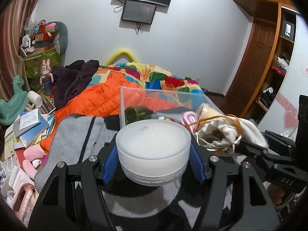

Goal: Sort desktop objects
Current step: 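Carry the white container with left tool while right tool carries the white bag over the box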

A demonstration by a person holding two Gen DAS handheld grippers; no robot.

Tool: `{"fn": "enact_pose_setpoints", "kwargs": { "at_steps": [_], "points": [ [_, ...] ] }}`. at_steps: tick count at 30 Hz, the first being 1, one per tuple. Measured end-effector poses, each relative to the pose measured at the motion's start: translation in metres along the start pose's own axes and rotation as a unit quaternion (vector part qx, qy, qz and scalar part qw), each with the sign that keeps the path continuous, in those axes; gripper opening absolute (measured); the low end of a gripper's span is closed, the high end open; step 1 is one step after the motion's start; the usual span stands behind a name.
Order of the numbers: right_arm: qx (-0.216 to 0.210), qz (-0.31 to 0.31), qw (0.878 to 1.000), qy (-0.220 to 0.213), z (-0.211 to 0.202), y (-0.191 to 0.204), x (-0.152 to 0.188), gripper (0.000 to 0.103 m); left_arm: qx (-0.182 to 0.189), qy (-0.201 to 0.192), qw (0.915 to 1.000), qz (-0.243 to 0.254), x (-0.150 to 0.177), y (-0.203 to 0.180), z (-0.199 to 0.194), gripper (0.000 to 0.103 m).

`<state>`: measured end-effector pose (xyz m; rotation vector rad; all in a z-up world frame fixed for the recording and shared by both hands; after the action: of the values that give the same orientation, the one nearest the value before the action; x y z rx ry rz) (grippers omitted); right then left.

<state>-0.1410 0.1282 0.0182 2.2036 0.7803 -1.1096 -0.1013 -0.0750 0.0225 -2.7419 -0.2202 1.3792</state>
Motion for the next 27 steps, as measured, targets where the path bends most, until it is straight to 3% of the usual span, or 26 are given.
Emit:
{"fn": "enact_pose_setpoints", "kwargs": {
  "at_steps": [13, 27],
  "points": [
    [0.011, -0.007, 1.0, -0.021, 0.024, -0.001, -0.036, 0.033, 0.002, -0.005, 0.9998, -0.018, -0.022, 0.011, 0.016, 0.065],
    [0.023, 0.025, 0.999, 0.022, 0.08, -0.036, -0.054, 0.033, -0.011, 0.016, 0.9998, 0.0, -0.039, 0.003, 0.062, 0.065]
  ]
}}
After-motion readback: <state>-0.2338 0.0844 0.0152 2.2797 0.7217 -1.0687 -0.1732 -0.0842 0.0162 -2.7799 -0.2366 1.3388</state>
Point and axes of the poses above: each gripper's, at about its wrist camera, not at the fingertips, and z roughly the way its jaws point, y to its left, x to its underside, the point moved 2 cm from there along z, roughly the way its jaws point, and after that the axes turned 11 degrees about -x, right-handed, at the moved point
